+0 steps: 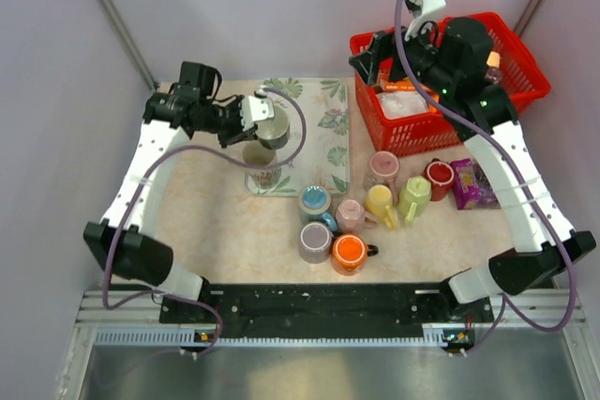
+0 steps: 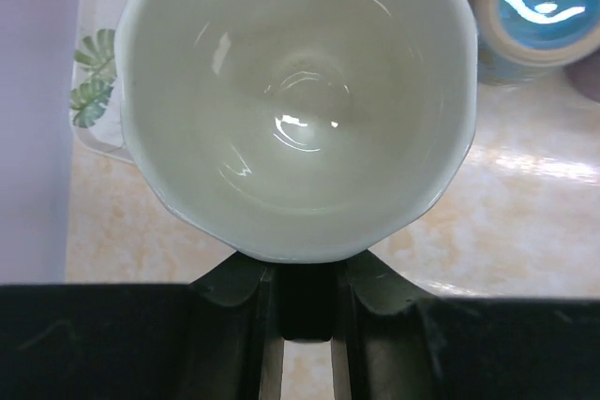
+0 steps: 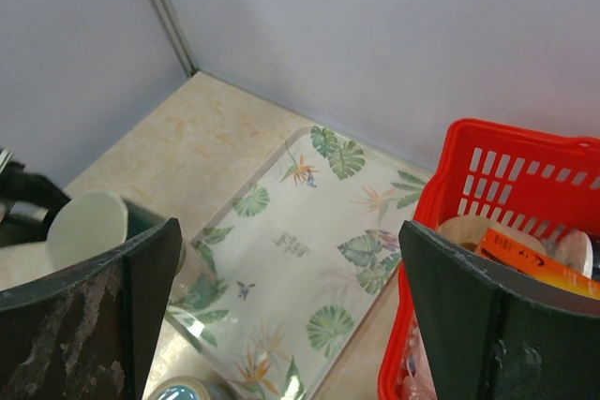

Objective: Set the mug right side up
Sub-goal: Move the cup to the tray.

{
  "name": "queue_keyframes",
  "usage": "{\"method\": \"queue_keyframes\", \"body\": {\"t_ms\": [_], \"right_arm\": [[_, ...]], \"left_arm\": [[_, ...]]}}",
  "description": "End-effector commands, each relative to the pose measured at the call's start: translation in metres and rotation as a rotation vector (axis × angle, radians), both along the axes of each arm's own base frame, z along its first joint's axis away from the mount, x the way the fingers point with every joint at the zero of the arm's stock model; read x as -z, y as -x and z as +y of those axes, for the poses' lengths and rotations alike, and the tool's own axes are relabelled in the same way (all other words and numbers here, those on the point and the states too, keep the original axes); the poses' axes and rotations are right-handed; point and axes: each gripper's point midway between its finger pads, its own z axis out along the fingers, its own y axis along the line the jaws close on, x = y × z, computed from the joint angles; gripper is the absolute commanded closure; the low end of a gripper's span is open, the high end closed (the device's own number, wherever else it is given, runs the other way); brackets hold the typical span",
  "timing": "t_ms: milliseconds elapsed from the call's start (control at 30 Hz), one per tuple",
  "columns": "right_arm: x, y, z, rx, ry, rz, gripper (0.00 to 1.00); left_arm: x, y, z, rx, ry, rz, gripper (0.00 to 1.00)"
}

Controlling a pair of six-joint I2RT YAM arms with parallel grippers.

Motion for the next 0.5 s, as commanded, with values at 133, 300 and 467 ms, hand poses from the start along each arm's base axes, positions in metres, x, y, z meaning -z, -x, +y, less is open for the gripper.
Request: {"method": "queue_keyframes", "body": {"t_ms": [133,300,467], "right_arm": [[-0.006,0.01,-0.024,0.04,-0.003,-0.043,0.01],[0.005,0.013,-0.032,0.049,0.032,-0.029,0.01],[0.024,0.009,-0.036,0.048,0.063,-0.002,0.01]], "left_arm": [[-0.011,-0.103,0.019,0.01,0.012,-0.046,1.0],[0.012,-0.135,0.04,0.019,-0.01,-0.029,1.0],[0.051,-0.141,0.045,0.079,-0.064,0.032,1.0]]}}
